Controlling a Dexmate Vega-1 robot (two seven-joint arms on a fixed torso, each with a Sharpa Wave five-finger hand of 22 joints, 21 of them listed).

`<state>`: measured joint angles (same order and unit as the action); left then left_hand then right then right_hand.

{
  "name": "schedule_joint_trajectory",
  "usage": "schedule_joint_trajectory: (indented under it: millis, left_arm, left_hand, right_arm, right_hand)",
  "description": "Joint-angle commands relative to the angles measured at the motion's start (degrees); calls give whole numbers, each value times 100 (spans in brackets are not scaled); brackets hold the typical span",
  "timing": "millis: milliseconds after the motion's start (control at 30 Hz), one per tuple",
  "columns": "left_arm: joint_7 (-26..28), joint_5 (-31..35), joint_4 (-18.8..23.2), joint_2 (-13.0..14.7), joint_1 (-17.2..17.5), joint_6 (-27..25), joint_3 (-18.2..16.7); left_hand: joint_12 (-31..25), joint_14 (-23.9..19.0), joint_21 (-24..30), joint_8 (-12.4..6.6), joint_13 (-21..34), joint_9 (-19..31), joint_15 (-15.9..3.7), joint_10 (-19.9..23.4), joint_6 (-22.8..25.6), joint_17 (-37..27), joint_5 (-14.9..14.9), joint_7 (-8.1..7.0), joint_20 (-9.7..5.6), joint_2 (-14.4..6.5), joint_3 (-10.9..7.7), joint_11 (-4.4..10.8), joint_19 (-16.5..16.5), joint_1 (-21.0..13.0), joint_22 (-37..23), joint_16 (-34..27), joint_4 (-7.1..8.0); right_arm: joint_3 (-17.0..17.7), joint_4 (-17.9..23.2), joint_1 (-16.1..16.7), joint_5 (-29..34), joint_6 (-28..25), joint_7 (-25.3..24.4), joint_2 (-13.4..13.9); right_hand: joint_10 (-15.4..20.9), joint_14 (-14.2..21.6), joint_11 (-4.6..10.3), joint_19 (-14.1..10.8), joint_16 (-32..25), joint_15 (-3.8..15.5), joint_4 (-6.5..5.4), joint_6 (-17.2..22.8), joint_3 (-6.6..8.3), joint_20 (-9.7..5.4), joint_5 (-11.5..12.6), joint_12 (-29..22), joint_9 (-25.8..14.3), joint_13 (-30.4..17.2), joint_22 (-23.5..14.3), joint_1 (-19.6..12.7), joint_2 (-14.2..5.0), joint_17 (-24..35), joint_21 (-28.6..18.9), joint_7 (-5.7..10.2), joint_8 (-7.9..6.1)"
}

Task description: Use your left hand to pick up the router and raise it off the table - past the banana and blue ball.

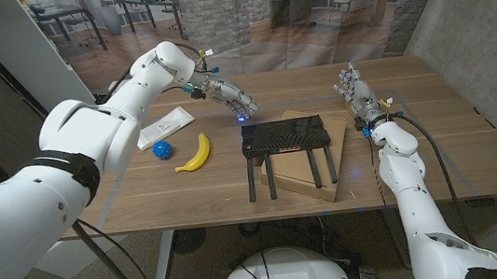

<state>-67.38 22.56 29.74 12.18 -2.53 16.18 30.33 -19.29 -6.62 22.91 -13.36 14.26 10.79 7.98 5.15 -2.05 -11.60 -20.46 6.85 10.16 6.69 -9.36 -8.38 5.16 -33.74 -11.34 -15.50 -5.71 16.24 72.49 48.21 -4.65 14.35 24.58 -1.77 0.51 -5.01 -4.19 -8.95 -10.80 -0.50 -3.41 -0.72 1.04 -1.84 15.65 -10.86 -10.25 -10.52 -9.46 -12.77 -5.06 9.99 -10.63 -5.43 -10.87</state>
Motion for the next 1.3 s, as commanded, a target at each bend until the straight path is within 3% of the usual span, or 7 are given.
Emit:
schedule_joint_trajectory:
  millis: [33, 267, 367, 467, 733, 1167, 1300]
  left_arm:
    - [382, -334, -929, -222, -423, -11, 337]
    - [519, -582, -934, -216, -504, -214, 719]
    - [564, -683, -936, -233, -547, -313, 907]
    - [621, -800, -938, -258, -592, -432, 1112]
    - [725, -1120, -929, -330, -735, -621, 1772]
    - [795, -1827, -922, -377, -681, -751, 1925]
    - [543, -1975, -509, -216, -574, -990, 1947]
  left_hand:
    - [-79, -173, 51, -67, 6, 21, 3, 186, 195, -21, -19, 483, 22, -61, 45, -19, 132, -64, -26, -64, -12]
    - [-196, -553, 102, -188, 5, 31, -103, 626, 722, -25, 5, 462, 15, -114, 136, -13, 342, -74, -27, -157, 31]
    - [-266, -754, 126, -248, 7, 27, -141, 872, 993, -32, 27, 383, 15, -149, 182, 47, 441, -48, -27, -211, 68]
    - [-334, -974, 144, -292, 13, 25, -231, 1108, 1233, -35, 53, 473, 14, -181, 223, 109, 523, -27, -28, -274, 99]
    - [-325, -998, 137, -289, 16, 23, -205, 1128, 1305, -34, 60, 503, 46, -208, 232, 70, 523, -54, -28, -267, 98]
    - [-366, -1192, 183, -302, 22, 23, -243, 1322, 1494, -29, 68, 497, 38, -241, 245, 113, 681, -161, -29, -308, 66]
    - [-399, -1324, 223, -325, 25, 23, -249, 1467, 1651, -29, 79, 493, 23, -273, 260, 112, 805, -189, -30, -338, 70]
  right_arm:
    - [5, -28, -10, -2, 28, -56, -19]
    - [9, -38, -10, -2, 56, -71, -25]
    - [10, -41, -12, -8, 58, -70, -30]
    - [14, -49, -14, -13, 77, -73, -36]
    - [17, -60, -18, -18, 93, -83, -49]
    - [6, -25, -17, 12, 104, -98, -38]
    - [8, -24, -25, 13, 118, -113, -44]
  right_hand:
    - [10, 3, -5, -31, -14, -28, -6, 29, -28, 14, 1, 6, -19, -15, -29, 36, -6, 35, -17, -10, 2]
    - [10, 3, -4, -30, -15, -25, -12, 25, -32, 14, 3, 6, -19, -15, -29, 44, -11, 36, -17, -9, 3]
    - [7, 3, -5, -30, -15, -22, -14, 18, -33, 11, 3, 7, -19, -15, -29, 47, -13, 36, -17, -6, 6]
    - [6, 0, -7, -28, -15, -23, -17, 14, -35, 14, 5, 7, -19, -15, -29, 51, -16, 36, -17, -7, 6]
    - [-2, -2, -9, -25, -14, -25, -20, 10, -38, 16, 7, 9, -19, -14, -29, 55, -18, 35, -16, -8, 7]
    - [-10, -10, -16, -19, -11, -20, -24, 2, -49, 11, 13, 11, -19, -14, -29, 62, -20, 34, -15, -7, 6]
    - [-4, -2, -13, -26, -14, -20, -25, 9, -52, 11, 15, 7, -19, -13, -28, 64, -19, 33, -18, -6, 3]
